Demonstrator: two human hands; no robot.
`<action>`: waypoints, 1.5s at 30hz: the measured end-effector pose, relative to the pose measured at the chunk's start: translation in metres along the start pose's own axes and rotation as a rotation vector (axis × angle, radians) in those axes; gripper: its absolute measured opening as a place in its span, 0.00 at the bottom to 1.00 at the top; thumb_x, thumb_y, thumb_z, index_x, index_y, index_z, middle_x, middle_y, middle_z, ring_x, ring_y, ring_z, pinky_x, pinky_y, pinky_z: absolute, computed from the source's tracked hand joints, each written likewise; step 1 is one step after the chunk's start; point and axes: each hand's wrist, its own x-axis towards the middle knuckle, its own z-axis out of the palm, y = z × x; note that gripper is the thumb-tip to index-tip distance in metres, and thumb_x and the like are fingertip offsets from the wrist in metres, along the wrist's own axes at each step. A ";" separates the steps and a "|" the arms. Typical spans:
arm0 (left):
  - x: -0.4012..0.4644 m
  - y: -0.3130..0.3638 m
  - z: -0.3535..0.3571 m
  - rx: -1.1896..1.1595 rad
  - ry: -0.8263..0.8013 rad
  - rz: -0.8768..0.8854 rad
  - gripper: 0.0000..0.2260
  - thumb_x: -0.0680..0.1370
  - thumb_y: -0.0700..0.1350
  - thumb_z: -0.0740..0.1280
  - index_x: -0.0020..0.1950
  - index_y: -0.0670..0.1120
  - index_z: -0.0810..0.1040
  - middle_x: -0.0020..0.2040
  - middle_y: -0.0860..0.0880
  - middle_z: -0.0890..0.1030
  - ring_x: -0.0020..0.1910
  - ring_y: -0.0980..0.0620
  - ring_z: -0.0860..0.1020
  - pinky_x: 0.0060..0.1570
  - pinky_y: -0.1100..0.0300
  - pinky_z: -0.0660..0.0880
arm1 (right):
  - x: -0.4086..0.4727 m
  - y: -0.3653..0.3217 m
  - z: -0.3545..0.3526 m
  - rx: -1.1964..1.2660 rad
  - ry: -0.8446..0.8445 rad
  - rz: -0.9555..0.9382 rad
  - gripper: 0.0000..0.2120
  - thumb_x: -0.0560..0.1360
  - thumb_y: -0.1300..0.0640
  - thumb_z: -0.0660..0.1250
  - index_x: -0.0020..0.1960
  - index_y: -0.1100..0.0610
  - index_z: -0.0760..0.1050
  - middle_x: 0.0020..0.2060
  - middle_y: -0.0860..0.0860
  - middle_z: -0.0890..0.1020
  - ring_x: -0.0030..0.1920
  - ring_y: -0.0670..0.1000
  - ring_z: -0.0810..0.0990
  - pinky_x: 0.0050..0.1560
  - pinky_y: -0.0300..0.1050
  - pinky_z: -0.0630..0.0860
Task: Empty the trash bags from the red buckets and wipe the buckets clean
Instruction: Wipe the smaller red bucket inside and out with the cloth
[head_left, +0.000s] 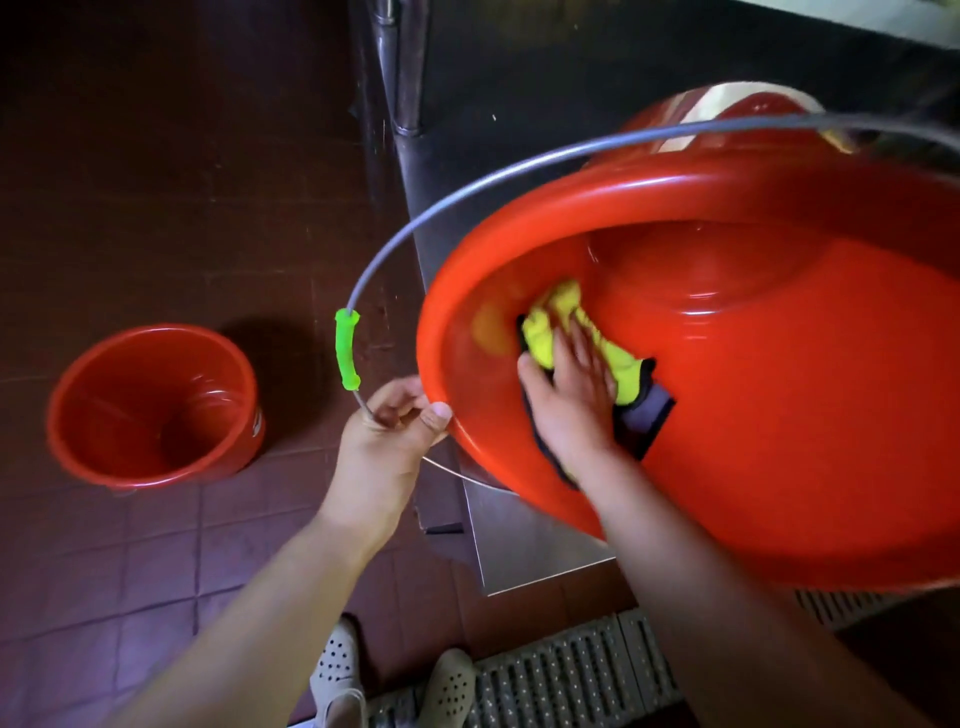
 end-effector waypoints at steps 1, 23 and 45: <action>0.001 0.002 0.001 -0.004 0.016 0.002 0.06 0.69 0.39 0.69 0.45 0.47 0.79 0.38 0.53 0.82 0.41 0.56 0.79 0.47 0.60 0.79 | -0.026 -0.005 0.001 0.008 -0.012 -0.077 0.29 0.77 0.44 0.60 0.75 0.52 0.60 0.76 0.54 0.59 0.75 0.54 0.57 0.72 0.47 0.51; 0.052 0.085 -0.028 0.283 -0.349 0.030 0.11 0.69 0.38 0.71 0.49 0.45 0.74 0.47 0.43 0.75 0.48 0.49 0.74 0.54 0.56 0.73 | 0.077 0.055 -0.014 -0.424 -0.109 0.064 0.28 0.78 0.39 0.49 0.76 0.43 0.49 0.77 0.46 0.52 0.76 0.50 0.48 0.72 0.49 0.47; -0.007 0.031 -0.025 0.360 -0.265 0.008 0.15 0.75 0.50 0.63 0.58 0.44 0.72 0.58 0.39 0.77 0.60 0.43 0.76 0.64 0.38 0.69 | -0.028 0.025 -0.005 -0.245 -0.087 -0.234 0.29 0.79 0.41 0.53 0.77 0.47 0.51 0.77 0.49 0.53 0.77 0.50 0.50 0.73 0.44 0.47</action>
